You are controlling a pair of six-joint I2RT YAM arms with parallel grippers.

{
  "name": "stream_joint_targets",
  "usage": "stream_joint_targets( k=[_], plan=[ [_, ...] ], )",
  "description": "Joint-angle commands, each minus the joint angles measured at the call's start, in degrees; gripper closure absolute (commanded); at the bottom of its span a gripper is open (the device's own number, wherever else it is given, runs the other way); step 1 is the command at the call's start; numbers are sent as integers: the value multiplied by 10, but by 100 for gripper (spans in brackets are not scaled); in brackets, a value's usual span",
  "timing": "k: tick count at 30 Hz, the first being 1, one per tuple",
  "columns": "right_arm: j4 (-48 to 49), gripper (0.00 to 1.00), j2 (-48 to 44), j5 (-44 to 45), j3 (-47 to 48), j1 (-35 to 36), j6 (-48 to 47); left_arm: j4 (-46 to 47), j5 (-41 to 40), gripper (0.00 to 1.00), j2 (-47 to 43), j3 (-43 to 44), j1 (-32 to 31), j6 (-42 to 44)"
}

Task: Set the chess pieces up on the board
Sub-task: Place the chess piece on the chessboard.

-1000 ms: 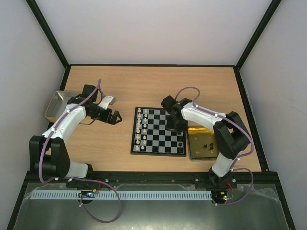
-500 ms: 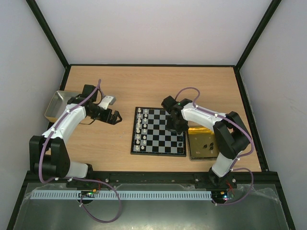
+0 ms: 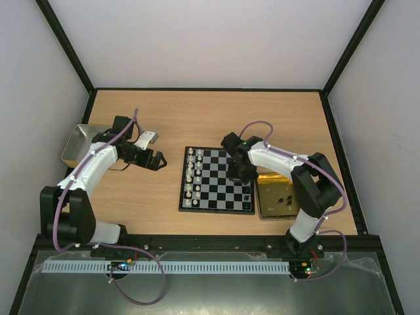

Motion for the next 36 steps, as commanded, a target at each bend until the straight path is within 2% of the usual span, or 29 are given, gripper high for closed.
stream_joint_targets(
  k=[1,8,16,25,30,36],
  plan=[
    [-3,89,5,-3,-2,-3,-10,-1,-2,1,-18,-7,-1,-2],
    [-8,87,0,-12,-7,-2,-15,0,-2,1,-19,-7,-1,-3],
    [-27,73,-34,-25,-18,1,-17,1,-2,1,-20,-7,0,-2],
    [-56,73,-106,-24,9,-2,-2,1,-3,1,-22,-8,0,-1],
    [-99,74,-146,31,-7,-42,17,1,-2,1,-22,-8,0,-2],
    [-124,74,-218,92,-119,-152,37,1,0,1,-19,-8,0,-1]
  ],
)
